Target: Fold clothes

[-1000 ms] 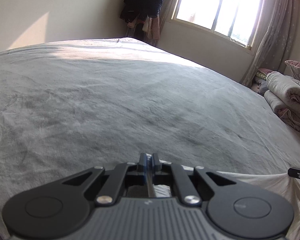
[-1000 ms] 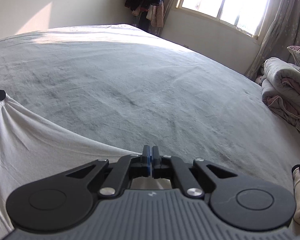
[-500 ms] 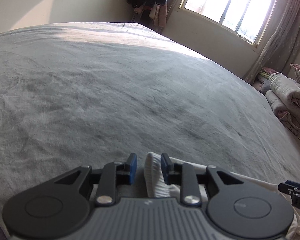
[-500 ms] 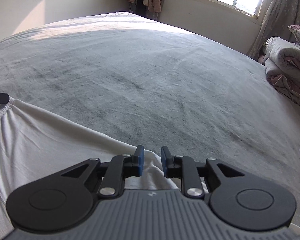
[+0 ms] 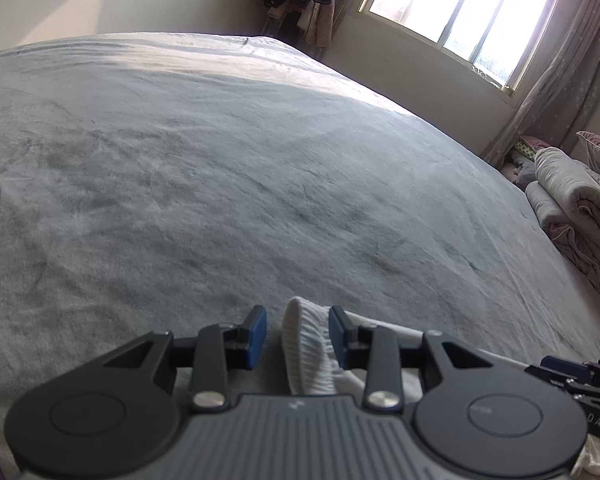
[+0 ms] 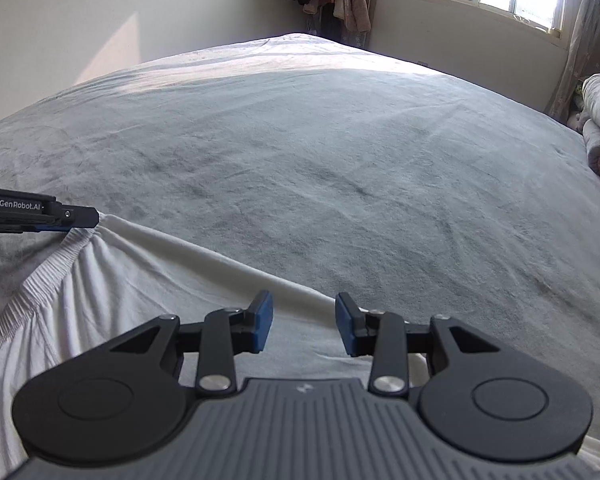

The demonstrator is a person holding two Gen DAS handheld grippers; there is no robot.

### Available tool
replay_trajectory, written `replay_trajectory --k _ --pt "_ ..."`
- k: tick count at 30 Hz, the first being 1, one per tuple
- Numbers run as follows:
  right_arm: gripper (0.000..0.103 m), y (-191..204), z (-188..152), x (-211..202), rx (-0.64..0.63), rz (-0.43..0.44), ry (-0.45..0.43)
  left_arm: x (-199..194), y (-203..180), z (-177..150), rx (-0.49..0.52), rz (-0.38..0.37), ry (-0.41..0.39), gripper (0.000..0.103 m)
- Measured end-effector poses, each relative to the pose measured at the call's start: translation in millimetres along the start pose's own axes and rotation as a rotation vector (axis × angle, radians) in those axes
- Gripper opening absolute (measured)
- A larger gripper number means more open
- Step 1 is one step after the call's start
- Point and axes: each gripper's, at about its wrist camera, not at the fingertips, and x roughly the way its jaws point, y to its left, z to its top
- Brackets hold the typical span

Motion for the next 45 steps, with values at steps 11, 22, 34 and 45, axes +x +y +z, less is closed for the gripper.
replay_trajectory --k 11,22,34,45 --pt "0.039 -41.2 -7.1 22.4 0.073 0.043 0.134 7.3 0.7 -1.9 0.018 -0.023 -0.034 0.014" --pt "0.005 1.6 -21.0 2.1 -0.142 -0.088 0.023 -1.6 -11.4 -6.4 0.114 0.001 -0.101 0.005" --pt "0.014 21.3 -29.0 30.8 -0.246 -0.256 -0.019 6.1 -9.9 -8.4 0.119 0.062 -0.079 0.014" --pt "0.014 5.5 -10.6 -8.4 -0.01 -0.059 -0.017 -17.0 -15.4 2.5 0.089 0.052 -0.116 0.028"
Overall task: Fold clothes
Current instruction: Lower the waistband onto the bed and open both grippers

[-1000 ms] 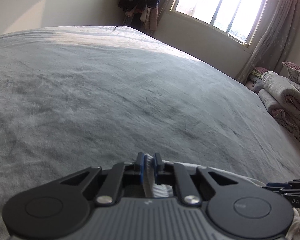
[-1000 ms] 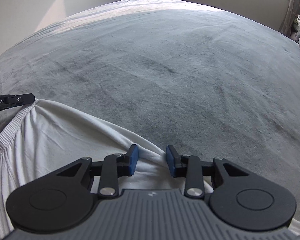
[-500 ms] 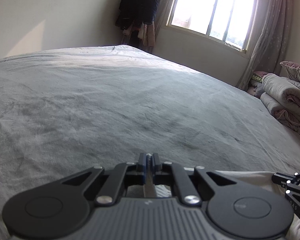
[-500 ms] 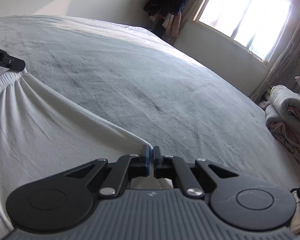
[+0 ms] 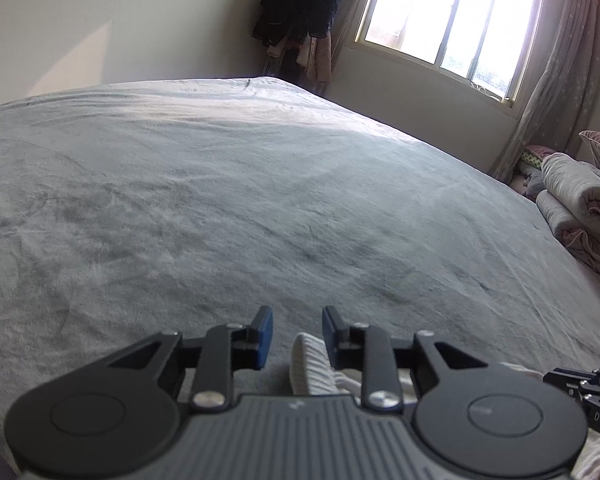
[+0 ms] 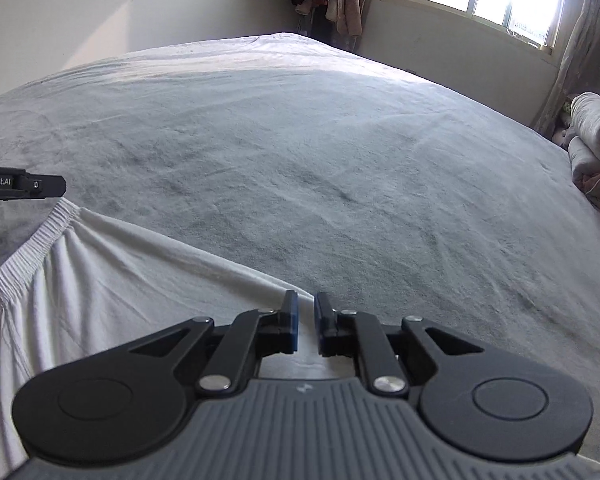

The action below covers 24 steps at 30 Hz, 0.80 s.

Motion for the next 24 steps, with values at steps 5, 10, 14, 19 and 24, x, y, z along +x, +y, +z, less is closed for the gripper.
replay_trajectory --k 5,10,14,19,24 --pt "0.014 -0.6 -11.8 -27.9 0.079 0.036 0.012 -3.2 -10.0 -1.2 0.03 -0.045 0.025 0.033" --pt "0.015 -7.5 -27.5 -64.8 0.153 0.007 0.033 -5.9 -20.2 -2.0 0.06 -0.069 0.074 0.04" --pt "0.018 -11.3 -43.6 -102.1 0.219 -0.015 0.051 -11.4 -26.1 -1.5 0.093 -0.079 0.132 0.045" --pt "0.04 2.3 -64.2 -152.0 0.237 -0.042 0.027 -22.8 -30.9 -8.3 0.128 -0.039 0.199 0.045" --pt "0.04 27.4 -85.6 -185.5 0.216 -0.017 0.004 -48.2 -33.1 -22.8 0.115 -0.02 0.239 0.052"
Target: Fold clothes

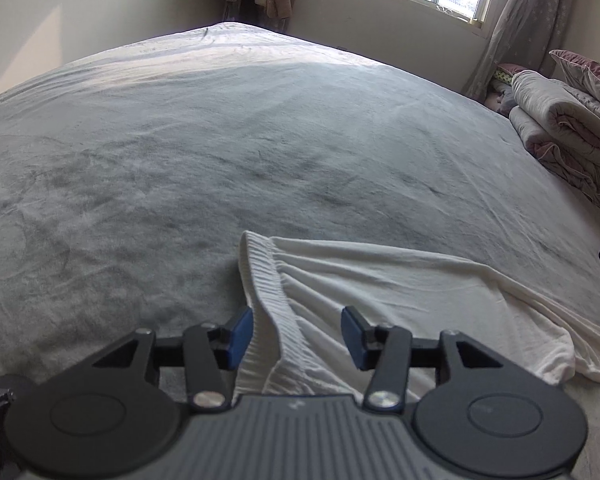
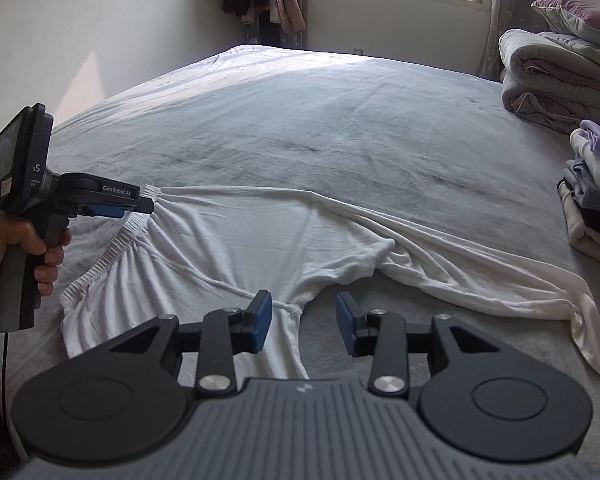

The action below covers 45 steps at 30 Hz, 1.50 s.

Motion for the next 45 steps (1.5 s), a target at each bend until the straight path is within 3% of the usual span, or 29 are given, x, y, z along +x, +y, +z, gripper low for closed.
replay_trajectory --k 6,14,19,22,24,28,32,35,37,38,39,45 --pt "0.043 14.5 -27.9 -11.1 -0.064 0.074 -0.011 -31.2 0.8 -21.3 -0.021 0.027 0.031 0.053" --pt "0.044 26.2 -57.3 -4.7 -0.135 0.172 -0.015 -73.9 29.5 -62.6 -0.095 0.003 0.053 0.056" --pt "0.044 52.6 -79.0 -10.1 -0.274 0.267 0.012 -91.9 52.6 -93.0 -0.18 -0.021 0.037 0.055" --pt "0.044 67.1 -88.9 -13.2 -0.343 0.297 0.016 -87.8 63.3 -107.3 -0.248 -0.072 0.027 0.052" --pt "0.044 73.1 -93.5 -12.9 -0.368 0.311 0.022 -79.4 68.5 -110.4 -0.291 -0.096 0.03 0.044" --pt "0.044 78.6 -99.8 -5.6 -0.394 0.303 0.029 -72.5 73.3 -107.8 -0.354 -0.119 -0.009 0.042" --pt "0.044 75.4 -105.4 5.6 -0.375 0.303 0.026 -69.3 71.4 -110.1 -0.389 -0.091 -0.05 0.033" --pt "0.038 73.4 -107.5 9.0 -0.357 0.302 0.006 -68.5 65.2 -111.0 -0.351 -0.032 -0.084 0.018" --pt "0.023 73.9 -107.2 9.4 -0.352 0.291 -0.007 -68.4 62.5 -111.8 -0.328 -0.004 -0.099 0.012" --pt "0.007 74.4 -106.3 9.6 -0.349 0.286 -0.009 -68.7 62.1 -111.9 -0.318 0.007 -0.107 0.01" --pt "0.003 74.8 -105.3 9.8 -0.345 0.281 -0.01 -69.3 62.1 -111.7 -0.311 0.019 -0.114 0.009" --pt "0.002 76.7 -99.6 1.8 -0.32 0.331 -0.015 -80.4 72.6 -111.3 -0.314 0.077 -0.152 0.006"
